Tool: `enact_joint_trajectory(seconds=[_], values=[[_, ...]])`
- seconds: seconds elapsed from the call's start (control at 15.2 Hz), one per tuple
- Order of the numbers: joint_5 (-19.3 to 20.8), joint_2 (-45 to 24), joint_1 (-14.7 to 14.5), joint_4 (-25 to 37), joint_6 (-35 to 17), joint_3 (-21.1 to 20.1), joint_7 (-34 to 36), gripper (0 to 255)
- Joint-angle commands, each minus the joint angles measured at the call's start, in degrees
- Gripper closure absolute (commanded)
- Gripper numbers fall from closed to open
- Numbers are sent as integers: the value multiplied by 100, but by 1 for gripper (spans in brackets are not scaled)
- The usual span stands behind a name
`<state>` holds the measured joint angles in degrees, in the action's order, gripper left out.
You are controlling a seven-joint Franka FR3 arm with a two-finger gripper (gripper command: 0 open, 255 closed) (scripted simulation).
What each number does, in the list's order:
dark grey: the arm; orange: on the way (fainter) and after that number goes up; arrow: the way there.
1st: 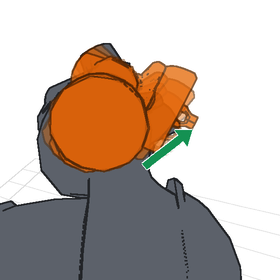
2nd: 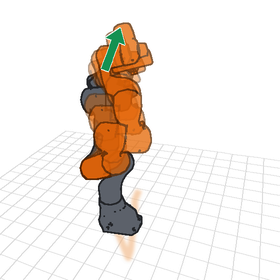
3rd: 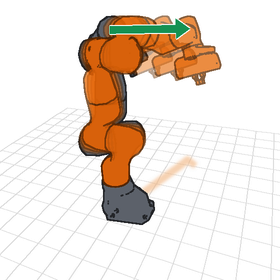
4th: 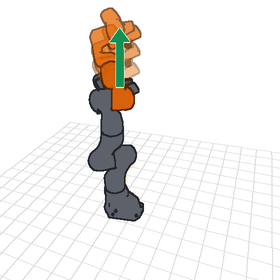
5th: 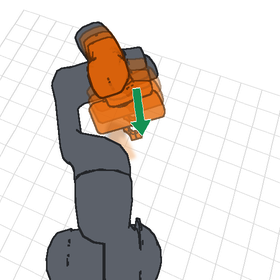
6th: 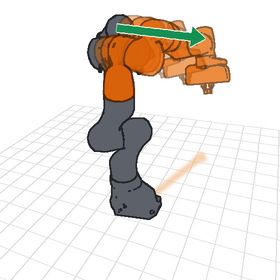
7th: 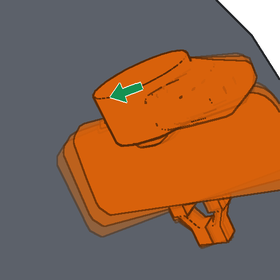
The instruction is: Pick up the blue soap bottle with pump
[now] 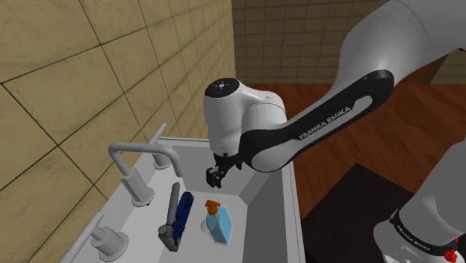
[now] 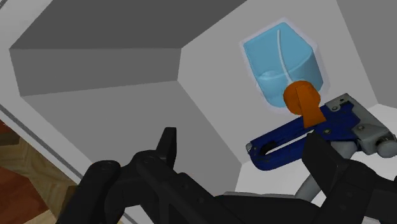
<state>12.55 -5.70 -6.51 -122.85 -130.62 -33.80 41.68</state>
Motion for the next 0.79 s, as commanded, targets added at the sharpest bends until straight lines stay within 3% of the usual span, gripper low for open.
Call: enact_joint_trajectory(seconds=[0.0, 0.4, 0.73], values=[[364, -461, -166, 262, -50, -33, 369, 0], [1221, -1773, -839, 1235, -16, 158, 1114, 0], [1435, -2020, -932, 1177, -281, 288, 1275, 0]])
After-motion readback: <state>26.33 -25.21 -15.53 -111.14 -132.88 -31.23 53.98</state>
